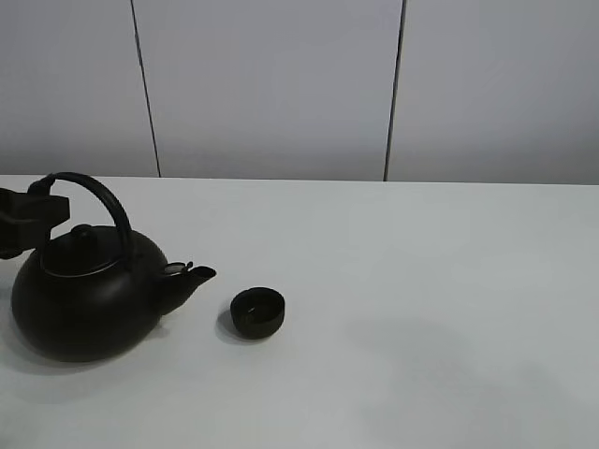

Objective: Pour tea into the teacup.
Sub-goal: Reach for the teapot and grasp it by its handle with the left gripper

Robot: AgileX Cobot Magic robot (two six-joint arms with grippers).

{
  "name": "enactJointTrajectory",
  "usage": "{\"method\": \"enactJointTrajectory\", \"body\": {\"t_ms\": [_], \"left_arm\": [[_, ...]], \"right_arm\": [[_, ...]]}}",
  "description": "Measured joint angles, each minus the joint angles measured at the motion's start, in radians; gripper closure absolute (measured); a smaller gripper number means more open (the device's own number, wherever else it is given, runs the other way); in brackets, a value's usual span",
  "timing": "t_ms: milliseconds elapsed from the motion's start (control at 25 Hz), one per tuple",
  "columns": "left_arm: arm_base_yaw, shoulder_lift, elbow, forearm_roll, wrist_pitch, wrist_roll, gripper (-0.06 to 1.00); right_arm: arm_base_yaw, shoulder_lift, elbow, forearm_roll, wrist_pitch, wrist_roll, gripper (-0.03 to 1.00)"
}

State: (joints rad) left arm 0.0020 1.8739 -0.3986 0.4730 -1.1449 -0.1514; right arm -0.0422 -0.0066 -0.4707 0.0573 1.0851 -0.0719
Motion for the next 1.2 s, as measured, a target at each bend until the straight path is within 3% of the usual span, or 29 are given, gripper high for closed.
{"method": "enactJointTrajectory", "body": {"t_ms": [120, 520, 720, 1200], "left_arm": [[0.000, 0.000, 0.000, 0.026, -0.004, 0.019, 0.78], [0.001, -0.004, 0.000, 0.024, 0.002, 0.058, 0.79], [0.001, -0.054, 0.000, 0.049, 0.070, 0.094, 0.80], [0.001, -0.197, -0.007, 0.077, 0.126, 0.080, 0.81]], "right_arm": [[0.000, 0.000, 0.001, 0.000, 0.000, 0.000, 0.48], [0.000, 0.000, 0.001, 0.000, 0.000, 0.000, 0.48], [0.000, 0.000, 0.001, 0.000, -0.001, 0.000, 0.48], [0.000, 0.000, 0.001, 0.000, -0.001, 0.000, 0.48]]}}
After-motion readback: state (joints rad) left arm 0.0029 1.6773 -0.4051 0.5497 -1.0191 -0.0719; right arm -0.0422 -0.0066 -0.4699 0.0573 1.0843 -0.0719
